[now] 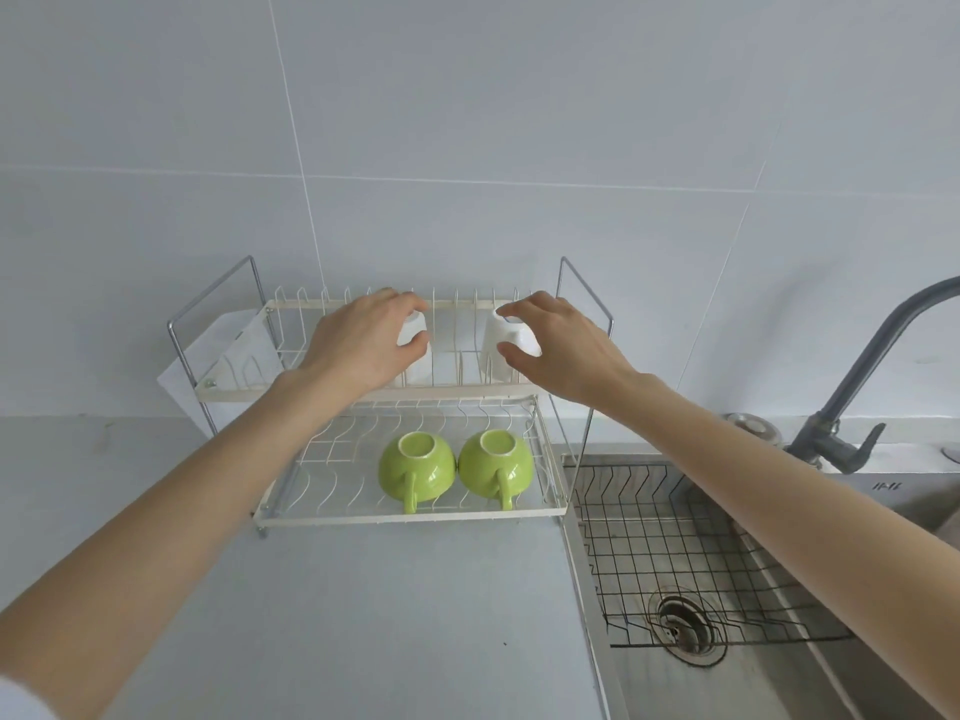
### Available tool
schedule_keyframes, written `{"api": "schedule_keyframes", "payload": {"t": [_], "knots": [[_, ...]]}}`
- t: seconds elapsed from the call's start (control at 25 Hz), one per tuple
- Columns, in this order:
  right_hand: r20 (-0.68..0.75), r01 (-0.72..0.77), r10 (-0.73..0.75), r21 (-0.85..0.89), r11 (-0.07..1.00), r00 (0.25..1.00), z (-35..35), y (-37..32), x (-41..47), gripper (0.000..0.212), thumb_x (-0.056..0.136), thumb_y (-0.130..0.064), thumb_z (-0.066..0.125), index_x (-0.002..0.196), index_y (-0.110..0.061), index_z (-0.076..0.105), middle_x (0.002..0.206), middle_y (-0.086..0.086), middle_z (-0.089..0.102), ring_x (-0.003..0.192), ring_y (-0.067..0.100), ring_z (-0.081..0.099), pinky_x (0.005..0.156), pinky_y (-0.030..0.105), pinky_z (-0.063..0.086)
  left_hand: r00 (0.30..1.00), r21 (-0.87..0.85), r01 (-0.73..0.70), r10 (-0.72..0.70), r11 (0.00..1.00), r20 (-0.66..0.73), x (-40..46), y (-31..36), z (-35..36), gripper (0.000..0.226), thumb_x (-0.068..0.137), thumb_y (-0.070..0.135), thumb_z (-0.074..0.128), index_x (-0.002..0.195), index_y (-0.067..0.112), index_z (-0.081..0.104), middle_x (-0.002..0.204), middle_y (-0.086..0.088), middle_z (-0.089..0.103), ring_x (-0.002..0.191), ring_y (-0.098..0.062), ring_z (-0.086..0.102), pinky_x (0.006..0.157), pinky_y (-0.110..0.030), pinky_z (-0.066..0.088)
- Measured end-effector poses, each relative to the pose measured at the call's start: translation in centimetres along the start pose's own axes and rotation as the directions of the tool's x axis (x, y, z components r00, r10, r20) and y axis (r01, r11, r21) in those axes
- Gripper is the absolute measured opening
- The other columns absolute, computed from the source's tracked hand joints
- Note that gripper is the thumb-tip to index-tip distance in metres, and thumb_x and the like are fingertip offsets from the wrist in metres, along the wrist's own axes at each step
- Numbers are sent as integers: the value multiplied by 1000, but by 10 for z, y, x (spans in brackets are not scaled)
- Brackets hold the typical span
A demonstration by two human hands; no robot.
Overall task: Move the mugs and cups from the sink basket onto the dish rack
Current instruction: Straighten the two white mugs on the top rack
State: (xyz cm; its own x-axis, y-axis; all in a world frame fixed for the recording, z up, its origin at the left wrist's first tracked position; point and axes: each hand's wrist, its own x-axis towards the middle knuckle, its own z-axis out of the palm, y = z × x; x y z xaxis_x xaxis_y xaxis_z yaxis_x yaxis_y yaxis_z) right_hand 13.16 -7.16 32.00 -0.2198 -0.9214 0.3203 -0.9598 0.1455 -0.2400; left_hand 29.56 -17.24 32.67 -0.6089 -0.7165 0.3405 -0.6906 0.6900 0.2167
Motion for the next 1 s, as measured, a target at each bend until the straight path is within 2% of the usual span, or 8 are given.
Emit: {"api": "schedule_keyframes", "payload": {"t": [0.12, 0.32, 0.44, 0.56, 0.72, 1.0], "knots": [[57, -69, 68, 10, 998, 996, 5, 9, 24, 47, 92, -29, 49, 137, -20, 41, 138, 5, 47, 128, 28, 41, 97, 38, 42, 997, 7, 37, -37, 999, 69, 24, -10, 9, 39, 90, 29, 48, 127, 19, 48, 133, -5, 51, 123, -27, 47, 93, -40, 42], [177, -173, 165, 32, 984, 970, 19, 25, 57, 54, 90, -28, 51, 141, -19, 34, 144, 8, 40, 132, 32, 36, 103, 41, 39, 979, 56, 75, -84, 996, 185, 55, -27, 26, 54, 89, 35, 49, 138, 19, 34, 147, -6, 35, 133, -30, 34, 101, -45, 38], [257, -177, 166, 23, 984, 952, 27, 30, 70, 58, 91, -26, 51, 144, -15, 28, 147, 12, 34, 135, 32, 32, 105, 41, 35, 962, 9, 97, -96, 995, 257, 69, -37, 37, 62, 88, 38, 50, 142, 19, 26, 151, -8, 27, 137, -33, 29, 108, -47, 33], [275, -209, 191, 36, 977, 942, 34, 34, 79, 52, 90, -22, 50, 139, -12, 36, 144, 12, 38, 130, 31, 36, 102, 41, 37, 941, -56, 84, -61, 995, 333, 78, -44, 49, 64, 87, 34, 53, 142, 17, 26, 151, -9, 26, 137, -36, 25, 113, -44, 28], [256, -220, 194, 76, 973, 947, 39, 39, 85, 50, 88, -23, 55, 135, -14, 41, 142, 9, 42, 129, 29, 38, 101, 38, 37, 953, -97, 46, -15, 994, 303, 84, -46, 55, 62, 85, 32, 59, 139, 19, 33, 148, -5, 33, 133, -32, 34, 109, -39, 30], [208, -227, 201, 112, 967, 957, 43, 40, 86, 56, 85, -28, 60, 138, -20, 40, 142, 5, 43, 131, 25, 37, 102, 34, 36, 959, -115, 17, 17, 993, 282, 91, -20, 67, 65, 80, 39, 63, 137, 22, 37, 143, -2, 39, 130, -29, 40, 105, -40, 37]]}}
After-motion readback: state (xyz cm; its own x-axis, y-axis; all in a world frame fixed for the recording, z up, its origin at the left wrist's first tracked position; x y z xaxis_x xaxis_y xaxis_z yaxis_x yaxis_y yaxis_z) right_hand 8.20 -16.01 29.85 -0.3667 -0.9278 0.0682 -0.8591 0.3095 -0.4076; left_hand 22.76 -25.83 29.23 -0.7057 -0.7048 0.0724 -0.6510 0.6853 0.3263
